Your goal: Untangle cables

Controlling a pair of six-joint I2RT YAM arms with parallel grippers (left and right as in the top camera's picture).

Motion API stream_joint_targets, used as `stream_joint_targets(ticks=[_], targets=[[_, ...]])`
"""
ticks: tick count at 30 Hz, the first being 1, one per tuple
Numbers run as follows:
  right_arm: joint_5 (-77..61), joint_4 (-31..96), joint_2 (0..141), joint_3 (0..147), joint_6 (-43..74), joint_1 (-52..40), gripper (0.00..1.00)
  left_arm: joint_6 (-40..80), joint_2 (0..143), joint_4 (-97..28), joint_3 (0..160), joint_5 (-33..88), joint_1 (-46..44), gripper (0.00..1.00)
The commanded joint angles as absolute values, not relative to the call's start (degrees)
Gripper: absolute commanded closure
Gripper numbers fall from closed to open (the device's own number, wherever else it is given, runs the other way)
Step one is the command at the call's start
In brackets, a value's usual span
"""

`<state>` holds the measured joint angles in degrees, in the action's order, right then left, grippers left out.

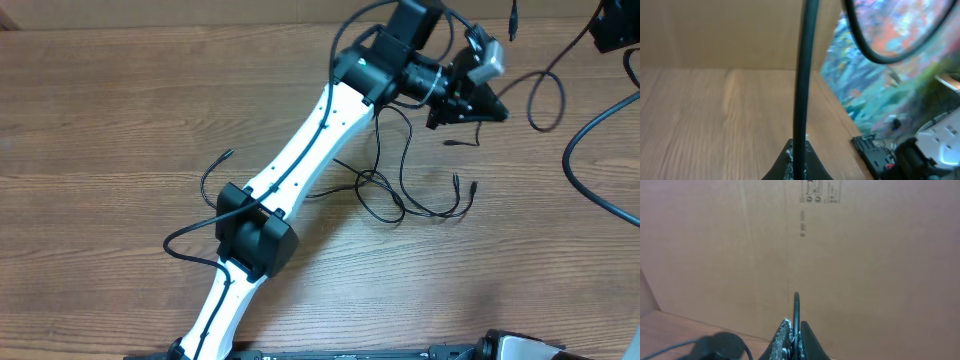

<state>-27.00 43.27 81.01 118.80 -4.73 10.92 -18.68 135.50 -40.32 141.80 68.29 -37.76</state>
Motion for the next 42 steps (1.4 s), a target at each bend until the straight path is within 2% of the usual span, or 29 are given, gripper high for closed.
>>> stream_joint_targets(ticks=[1, 9, 14, 26, 27, 28, 30, 31, 36, 42], targets=[[-26.61, 43.72, 80.71, 119.00, -4.71, 13.72, 0.96, -12.71, 135.55, -43.22, 142.34, 62.50, -31.33, 0.96], [-26.61, 44.12, 83.13, 118.96, -4.69, 24.58, 0.96, -16.97, 131.31, -61.34, 142.34, 61.87, -17.41, 0.96], [-26.63, 44.71, 88.82, 118.96, -4.49, 34.79, 0.96, -19.22, 125.71, -74.28, 142.34, 52.49, -10.17, 0.96], [-25.58, 44.25, 93.14, 118.96, -4.97, 37.10, 0.96, -19.14, 123.31, -77.32, 142.34, 48.99, -8.43, 0.96], [-26.04, 44.77, 93.36, 118.96, -4.95, 37.08, 0.94, -19.00, 123.28, -77.32, 142.34, 48.99, -8.58, 0.96], [-27.33, 45.56, 93.49, 118.93, -4.95, 37.04, 0.73, -18.85, 123.28, -77.30, 142.34, 48.95, -8.71, 0.96], [-32.42, 47.33, 93.62, 118.91, -4.97, 36.45, 0.16, -18.85, 123.28, -77.08, 142.34, 48.88, -8.95, 0.96], [-35.51, 48.31, 93.62, 118.89, -4.97, 36.03, 0.01, -18.81, 123.28, -76.75, 142.34, 48.82, -9.02, 0.96], [-49.28, 54.78, 93.69, 118.83, -6.50, 29.67, 0.00, -12.93, 123.28, -72.62, 142.34, 47.59, -9.04, 0.96], [-42.65, 57.52, 94.54, 114.30, -20.67, 11.94, 0.00, -4.32, 122.83, -66.37, 142.34, 48.03, -9.04, 0.96]])
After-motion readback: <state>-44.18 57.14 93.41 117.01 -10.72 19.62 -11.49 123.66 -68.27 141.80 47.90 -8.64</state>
